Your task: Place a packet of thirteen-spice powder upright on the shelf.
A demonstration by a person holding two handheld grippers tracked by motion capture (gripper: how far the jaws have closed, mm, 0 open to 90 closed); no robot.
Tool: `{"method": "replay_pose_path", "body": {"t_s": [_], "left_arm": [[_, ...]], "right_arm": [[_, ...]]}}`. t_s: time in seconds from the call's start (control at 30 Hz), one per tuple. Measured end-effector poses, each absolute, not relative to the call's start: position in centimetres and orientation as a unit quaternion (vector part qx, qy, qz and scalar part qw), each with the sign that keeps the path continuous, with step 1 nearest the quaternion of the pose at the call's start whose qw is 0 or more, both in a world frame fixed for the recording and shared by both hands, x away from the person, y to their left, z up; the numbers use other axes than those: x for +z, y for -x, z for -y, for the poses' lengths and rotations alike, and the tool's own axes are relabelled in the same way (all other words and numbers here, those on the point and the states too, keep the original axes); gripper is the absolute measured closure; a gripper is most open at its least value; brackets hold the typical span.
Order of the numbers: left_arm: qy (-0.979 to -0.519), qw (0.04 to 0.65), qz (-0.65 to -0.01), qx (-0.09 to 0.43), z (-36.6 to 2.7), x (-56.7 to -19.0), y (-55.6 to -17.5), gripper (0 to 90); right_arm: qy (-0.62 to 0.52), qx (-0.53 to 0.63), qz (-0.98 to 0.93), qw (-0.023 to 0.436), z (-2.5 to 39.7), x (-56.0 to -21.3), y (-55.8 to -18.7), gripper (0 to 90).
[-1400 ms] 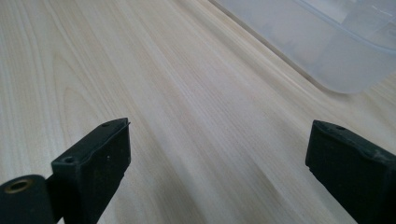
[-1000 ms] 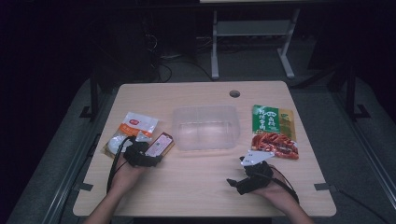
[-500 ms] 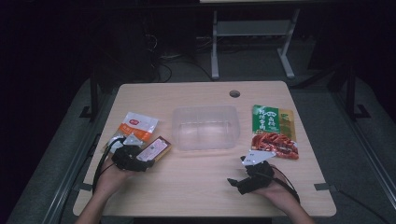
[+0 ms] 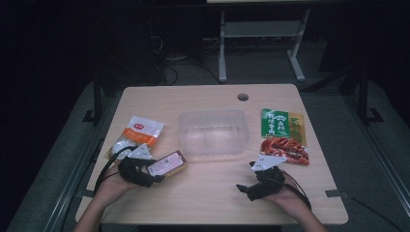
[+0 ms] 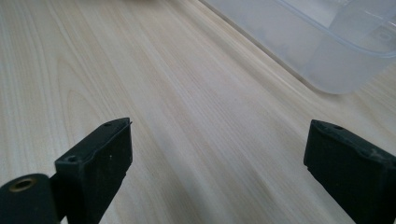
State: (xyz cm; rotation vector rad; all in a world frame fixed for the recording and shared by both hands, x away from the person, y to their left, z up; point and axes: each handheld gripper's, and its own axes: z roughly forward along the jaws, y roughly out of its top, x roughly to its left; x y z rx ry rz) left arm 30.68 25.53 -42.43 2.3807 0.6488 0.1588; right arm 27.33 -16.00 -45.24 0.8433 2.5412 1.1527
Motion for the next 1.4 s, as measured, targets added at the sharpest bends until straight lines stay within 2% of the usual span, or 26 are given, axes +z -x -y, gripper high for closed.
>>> {"method": "replay_pose_path", "body": {"t_s": [0.43, 0.67, 1.03, 1.4], "left_arm": [[-0.913, 0.374, -0.164, 0.018, -21.4, -43.1, -31.1, 31.7], [-0.929, 0.355, -0.102, 0.003, -18.1, -43.7, -31.1, 31.7], [-0.936, 0.349, -0.046, -0.021, -13.8, -45.3, -32.0, 31.6], [-0.937, 0.347, -0.030, -0.030, -13.3, -46.2, -31.8, 31.1]], "right_arm": [[-0.268, 0.397, -0.872, 0.097, 16.7, -44.8, -27.4, 7.5], [-0.252, 0.400, -0.877, 0.087, 16.6, -44.6, -27.2, 7.4], [-0.222, 0.401, -0.887, 0.061, 16.3, -44.2, -26.9, 6.9], [-0.216, 0.395, -0.891, 0.054, 16.0, -44.4, -26.9, 6.9]]}}
